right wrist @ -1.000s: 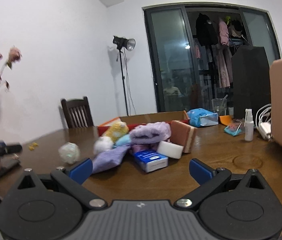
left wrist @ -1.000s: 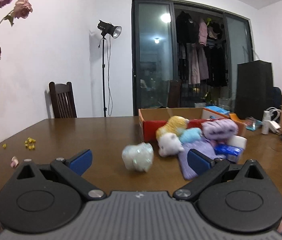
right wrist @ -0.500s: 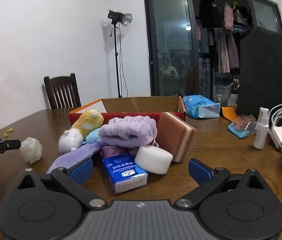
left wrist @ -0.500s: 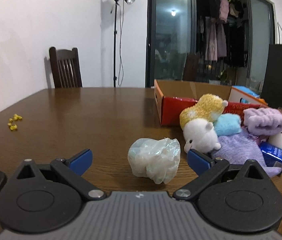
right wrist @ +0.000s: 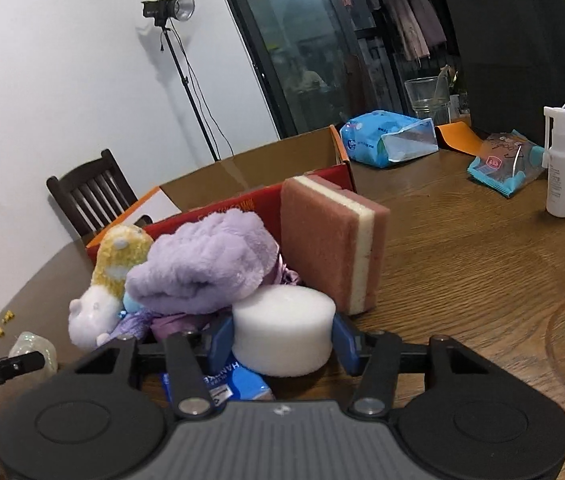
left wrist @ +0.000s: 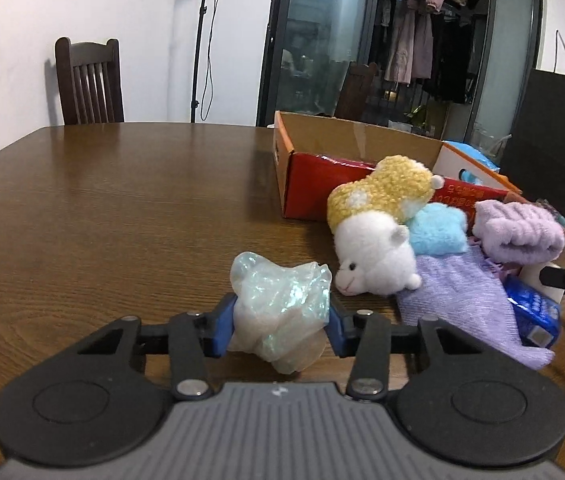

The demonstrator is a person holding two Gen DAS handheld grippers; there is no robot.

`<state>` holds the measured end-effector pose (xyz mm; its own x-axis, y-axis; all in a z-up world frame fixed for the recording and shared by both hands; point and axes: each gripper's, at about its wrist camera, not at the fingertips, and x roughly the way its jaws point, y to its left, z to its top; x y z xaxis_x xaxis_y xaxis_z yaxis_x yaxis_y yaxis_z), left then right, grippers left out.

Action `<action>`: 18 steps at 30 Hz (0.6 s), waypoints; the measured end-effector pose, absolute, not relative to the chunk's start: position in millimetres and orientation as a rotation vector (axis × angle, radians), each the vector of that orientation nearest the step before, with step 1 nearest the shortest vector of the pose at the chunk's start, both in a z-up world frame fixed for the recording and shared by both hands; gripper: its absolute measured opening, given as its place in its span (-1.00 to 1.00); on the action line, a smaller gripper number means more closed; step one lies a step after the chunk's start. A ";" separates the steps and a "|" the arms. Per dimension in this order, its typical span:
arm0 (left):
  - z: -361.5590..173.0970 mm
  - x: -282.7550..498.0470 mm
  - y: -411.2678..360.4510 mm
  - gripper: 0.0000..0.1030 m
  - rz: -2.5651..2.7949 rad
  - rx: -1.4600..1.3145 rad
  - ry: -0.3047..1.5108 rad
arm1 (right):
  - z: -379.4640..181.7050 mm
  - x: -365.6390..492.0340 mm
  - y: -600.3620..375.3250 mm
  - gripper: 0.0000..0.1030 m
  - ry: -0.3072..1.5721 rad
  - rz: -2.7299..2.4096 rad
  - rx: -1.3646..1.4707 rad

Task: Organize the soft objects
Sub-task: 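Grasp the clear plastic bag with the left gripper while the right grasps the white foam cylinder, then carry both items into the cardboard box and open both grippers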

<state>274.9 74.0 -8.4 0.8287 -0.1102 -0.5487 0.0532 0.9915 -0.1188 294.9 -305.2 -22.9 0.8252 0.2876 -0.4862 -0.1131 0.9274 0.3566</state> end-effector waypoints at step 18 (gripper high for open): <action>17.9 163.2 18.5 -0.12 -0.142 -0.077 0.453 | -9.8 142.1 -313.3 0.00 0.427 0.180 0.069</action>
